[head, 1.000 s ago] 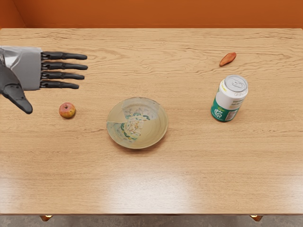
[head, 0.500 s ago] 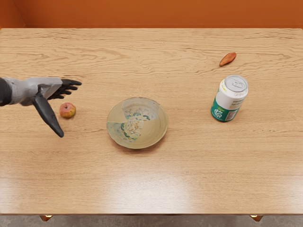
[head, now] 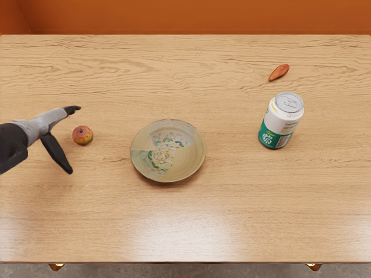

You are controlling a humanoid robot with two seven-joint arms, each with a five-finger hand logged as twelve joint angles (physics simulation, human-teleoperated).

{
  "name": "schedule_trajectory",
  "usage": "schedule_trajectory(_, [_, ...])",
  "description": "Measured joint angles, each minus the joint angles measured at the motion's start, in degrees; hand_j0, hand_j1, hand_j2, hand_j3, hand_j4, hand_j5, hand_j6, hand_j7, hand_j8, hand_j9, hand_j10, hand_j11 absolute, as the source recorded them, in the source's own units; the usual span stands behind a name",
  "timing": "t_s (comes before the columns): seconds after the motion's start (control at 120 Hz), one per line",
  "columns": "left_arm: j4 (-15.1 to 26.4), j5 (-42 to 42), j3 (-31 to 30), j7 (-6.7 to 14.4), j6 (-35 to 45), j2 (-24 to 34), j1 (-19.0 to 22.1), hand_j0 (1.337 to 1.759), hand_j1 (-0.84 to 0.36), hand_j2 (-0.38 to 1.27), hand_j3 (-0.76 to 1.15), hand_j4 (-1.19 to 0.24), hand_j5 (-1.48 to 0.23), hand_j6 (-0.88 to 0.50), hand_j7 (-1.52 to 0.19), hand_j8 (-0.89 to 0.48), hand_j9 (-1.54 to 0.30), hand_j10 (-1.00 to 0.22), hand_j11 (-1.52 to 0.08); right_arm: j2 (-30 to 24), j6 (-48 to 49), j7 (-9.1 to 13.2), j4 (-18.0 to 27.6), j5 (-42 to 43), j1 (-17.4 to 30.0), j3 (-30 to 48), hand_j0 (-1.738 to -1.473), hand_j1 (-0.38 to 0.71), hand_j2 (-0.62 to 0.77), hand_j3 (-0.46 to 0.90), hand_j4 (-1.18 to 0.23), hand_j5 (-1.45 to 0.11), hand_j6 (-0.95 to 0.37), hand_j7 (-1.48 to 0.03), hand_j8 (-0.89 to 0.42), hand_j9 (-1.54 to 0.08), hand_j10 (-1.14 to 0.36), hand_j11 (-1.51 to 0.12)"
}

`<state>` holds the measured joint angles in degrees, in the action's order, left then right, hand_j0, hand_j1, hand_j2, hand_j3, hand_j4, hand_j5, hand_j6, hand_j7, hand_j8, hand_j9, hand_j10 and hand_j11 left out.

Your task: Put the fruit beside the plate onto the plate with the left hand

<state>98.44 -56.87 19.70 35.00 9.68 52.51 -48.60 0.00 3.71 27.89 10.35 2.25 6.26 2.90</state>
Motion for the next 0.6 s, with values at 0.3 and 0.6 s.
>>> schedule_trajectory(0.3, [-7.9, -1.3, -2.0, 0.0, 3.3, -5.8, -0.7, 1.658, 0.31, 0.01, 0.0, -0.04, -0.05, -0.04, -0.05, -0.04, -0.05, -0.04, -0.05, 0.0, 0.0, 0.0, 0.0, 0.0, -0.3, 0.0, -1.658, -0.35, 0.0, 0.0, 0.0, 0.0, 0.0, 0.0, 0.0, 0.0, 0.0, 0.0])
schedule_trajectory(0.6, [-15.4, -1.4, -2.1, 0.0, 4.0, -12.0, -1.6, 1.658, 0.25, 0.02, 0.0, -0.09, -0.11, -0.09, -0.11, -0.09, -0.11, -0.09, -0.11, 0.0, 0.0, 0.0, 0.0, 0.0, -0.9, 0.2, -1.658, -0.35, 0.0, 0.0, 0.0, 0.0, 0.0, 0.0, 0.0, 0.0, 0.0, 0.0])
